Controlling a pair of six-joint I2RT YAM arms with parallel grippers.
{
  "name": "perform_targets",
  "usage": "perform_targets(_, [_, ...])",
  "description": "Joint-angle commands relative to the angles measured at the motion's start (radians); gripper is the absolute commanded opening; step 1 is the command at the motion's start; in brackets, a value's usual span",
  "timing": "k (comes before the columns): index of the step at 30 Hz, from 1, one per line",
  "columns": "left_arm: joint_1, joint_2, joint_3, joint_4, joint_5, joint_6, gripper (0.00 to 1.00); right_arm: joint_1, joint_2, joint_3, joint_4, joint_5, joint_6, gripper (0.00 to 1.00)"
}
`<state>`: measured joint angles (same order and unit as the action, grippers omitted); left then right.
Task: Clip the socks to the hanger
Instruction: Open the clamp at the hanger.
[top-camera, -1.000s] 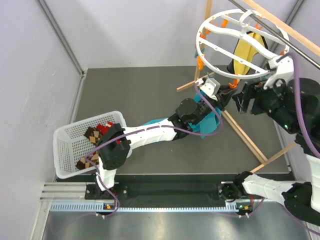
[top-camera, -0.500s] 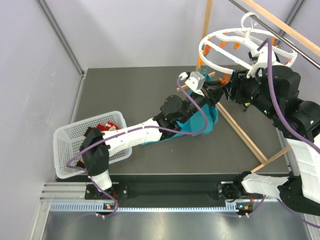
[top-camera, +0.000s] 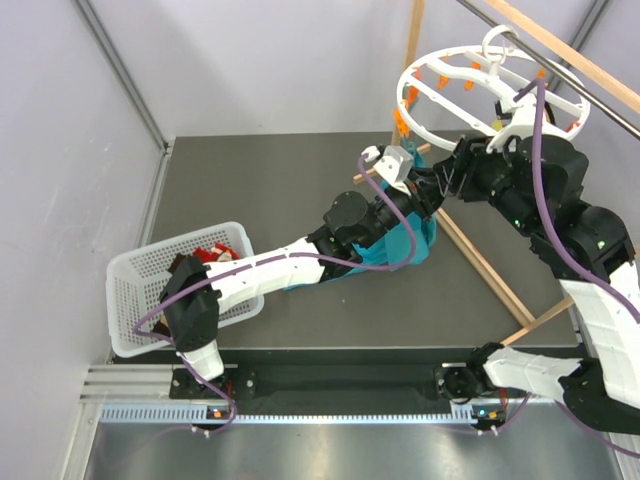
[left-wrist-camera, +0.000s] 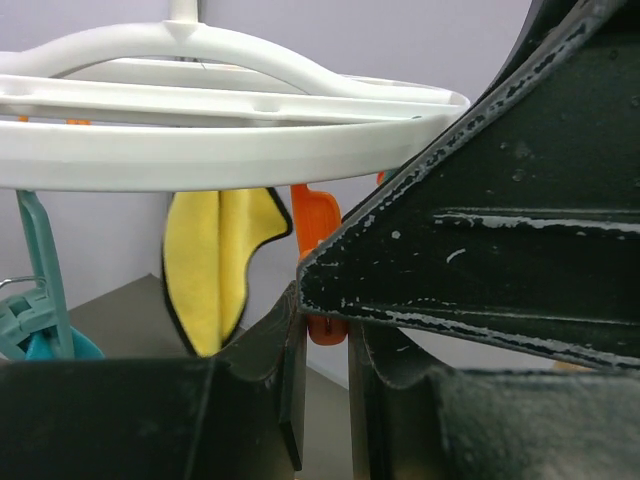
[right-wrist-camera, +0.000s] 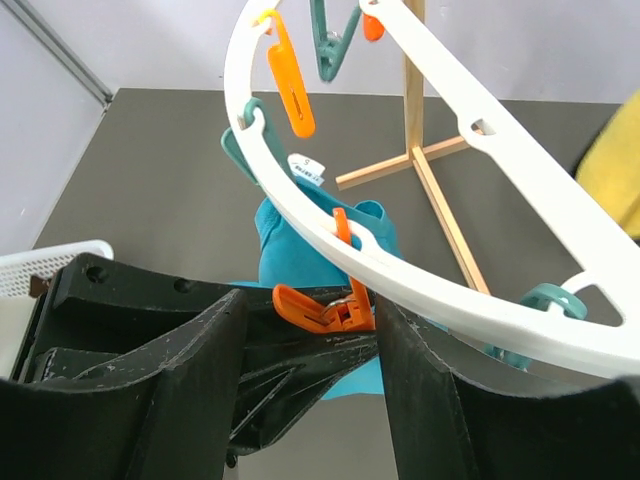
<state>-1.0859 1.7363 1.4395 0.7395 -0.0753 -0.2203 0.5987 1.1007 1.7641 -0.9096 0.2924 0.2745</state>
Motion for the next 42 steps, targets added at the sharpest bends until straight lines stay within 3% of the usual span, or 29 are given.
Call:
perform_targets(1, [-0.009, -0.043, 0.001, 0.041, 0.042, -0.017, 0.00, -0.019, -0.002, -0.021, 0.129, 0.051, -0.004, 0.54])
perform_targets(14, [-0.011, -0.044, -0.001, 0.035, 0.052, -0.031, 0.00, -0.060, -0.021, -0.129, 0.275, 0.036, -0.049, 0.45])
perform_targets(16, [-0.009, -0.044, 0.001, 0.032, 0.052, -0.030, 0.00, -0.068, -0.016, -0.132, 0.282, 0.028, -0.054, 0.37])
perform_targets(17, [-0.011, -0.046, 0.002, 0.031, 0.051, -0.030, 0.00, -0.073, -0.012, -0.130, 0.284, 0.021, -0.055, 0.28])
perform_targets(18, [-0.011, -0.049, 0.001, 0.026, 0.048, -0.030, 0.01, -0.074, -0.012, -0.132, 0.281, 0.017, -0.058, 0.07])
perform_targets(19, [-0.009, -0.052, -0.008, 0.020, 0.030, -0.034, 0.08, -0.082, -0.006, -0.129, 0.276, 0.011, -0.057, 0.00])
perform_targets(20, [-0.009, -0.066, -0.017, 0.021, 0.019, -0.034, 0.24, -0.085, -0.005, -0.127, 0.275, 0.005, -0.057, 0.00])
perform_targets(23, [-0.011, -0.134, -0.100, 0.008, -0.024, -0.050, 0.49, -0.092, -0.004, -0.130, 0.262, -0.001, -0.052, 0.00])
perform_targets(27, [-0.009, -0.303, -0.258, -0.089, -0.081, -0.091, 0.50, -0.103, -0.004, -0.130, 0.241, -0.012, -0.044, 0.00])
perform_targets(31, [-0.011, -0.560, -0.389, -0.400, -0.237, -0.134, 0.49, -0.111, -0.007, -0.132, 0.221, -0.015, -0.043, 0.00])
perform_targets(34, [-0.006, -0.719, -0.432, -0.784, -0.473, -0.230, 0.50, -0.114, -0.021, -0.144, 0.224, -0.024, -0.046, 0.00])
perform_targets(35, [-0.003, -0.756, -0.444, -0.983, -0.539, -0.298, 0.51, -0.114, -0.028, -0.149, 0.227, -0.027, -0.047, 0.00])
perform_targets(39, [0.027, -0.903, -0.462, -1.418, -0.792, -0.509, 0.52, -0.112, -0.038, -0.166, 0.232, -0.045, -0.052, 0.00])
perform_targets(42, [0.069, -0.989, -0.482, -1.633, -0.820, -0.617, 0.54, -0.114, -0.038, -0.173, 0.232, -0.053, -0.058, 0.00])
